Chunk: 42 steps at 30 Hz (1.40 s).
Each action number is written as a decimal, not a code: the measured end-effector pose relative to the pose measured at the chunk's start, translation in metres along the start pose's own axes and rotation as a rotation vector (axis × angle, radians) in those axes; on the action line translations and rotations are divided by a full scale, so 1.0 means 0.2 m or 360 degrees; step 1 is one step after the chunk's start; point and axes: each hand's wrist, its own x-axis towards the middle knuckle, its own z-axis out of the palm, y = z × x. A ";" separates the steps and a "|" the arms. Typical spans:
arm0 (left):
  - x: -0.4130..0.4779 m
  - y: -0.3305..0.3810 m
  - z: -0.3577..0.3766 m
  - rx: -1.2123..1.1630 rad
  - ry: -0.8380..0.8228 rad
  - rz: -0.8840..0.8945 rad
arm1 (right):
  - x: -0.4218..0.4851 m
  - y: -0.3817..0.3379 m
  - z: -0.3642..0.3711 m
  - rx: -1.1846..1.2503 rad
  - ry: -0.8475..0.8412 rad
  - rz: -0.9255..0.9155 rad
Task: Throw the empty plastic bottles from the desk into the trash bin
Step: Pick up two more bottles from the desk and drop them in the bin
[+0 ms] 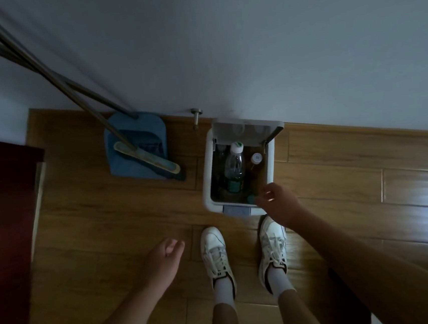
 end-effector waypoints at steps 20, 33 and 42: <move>-0.42 0.25 -0.21 -0.0108 -0.0018 0.0178 | -0.52 -0.15 -0.53 -0.0138 0.0266 -0.0316; -0.10 0.11 -0.44 0.0105 -0.0168 0.0352 | -0.26 -0.68 -0.42 -0.0367 0.0622 -0.0671; 0.15 0.03 -0.54 0.0135 -0.0162 0.0280 | -0.21 -0.62 -0.30 -0.0707 0.0563 -0.0523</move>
